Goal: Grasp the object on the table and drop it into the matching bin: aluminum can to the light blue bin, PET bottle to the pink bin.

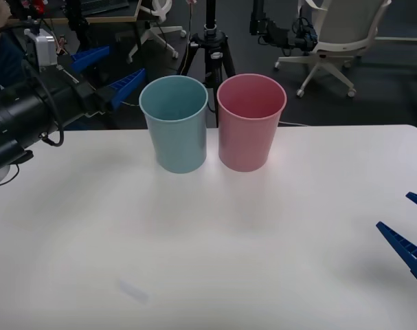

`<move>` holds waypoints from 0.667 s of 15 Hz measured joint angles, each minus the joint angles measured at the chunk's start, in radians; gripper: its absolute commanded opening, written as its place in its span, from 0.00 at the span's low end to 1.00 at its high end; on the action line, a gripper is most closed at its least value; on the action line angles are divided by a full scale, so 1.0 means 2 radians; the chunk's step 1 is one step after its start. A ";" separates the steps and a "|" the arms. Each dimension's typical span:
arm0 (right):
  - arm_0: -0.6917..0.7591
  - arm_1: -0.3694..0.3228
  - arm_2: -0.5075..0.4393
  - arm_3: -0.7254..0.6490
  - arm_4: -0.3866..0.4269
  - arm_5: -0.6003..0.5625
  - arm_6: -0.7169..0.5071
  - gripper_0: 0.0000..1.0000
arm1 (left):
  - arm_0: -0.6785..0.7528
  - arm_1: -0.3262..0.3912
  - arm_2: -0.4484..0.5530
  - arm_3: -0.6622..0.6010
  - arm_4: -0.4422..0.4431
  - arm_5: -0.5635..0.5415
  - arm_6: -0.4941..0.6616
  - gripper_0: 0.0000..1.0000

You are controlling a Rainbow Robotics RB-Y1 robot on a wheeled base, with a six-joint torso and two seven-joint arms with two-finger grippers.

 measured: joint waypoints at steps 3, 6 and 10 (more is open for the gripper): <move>0.000 0.000 0.000 0.000 0.000 0.000 0.000 1.00 | 0.059 0.003 0.049 -0.023 0.002 -0.027 -0.013 1.00; 0.000 0.000 0.000 0.000 0.000 0.000 0.000 1.00 | 0.105 0.003 0.084 -0.024 0.013 -0.063 -0.033 1.00; 0.000 0.000 0.000 0.000 0.000 0.000 0.000 1.00 | 0.186 0.002 0.118 -0.026 0.048 -0.074 -0.096 1.00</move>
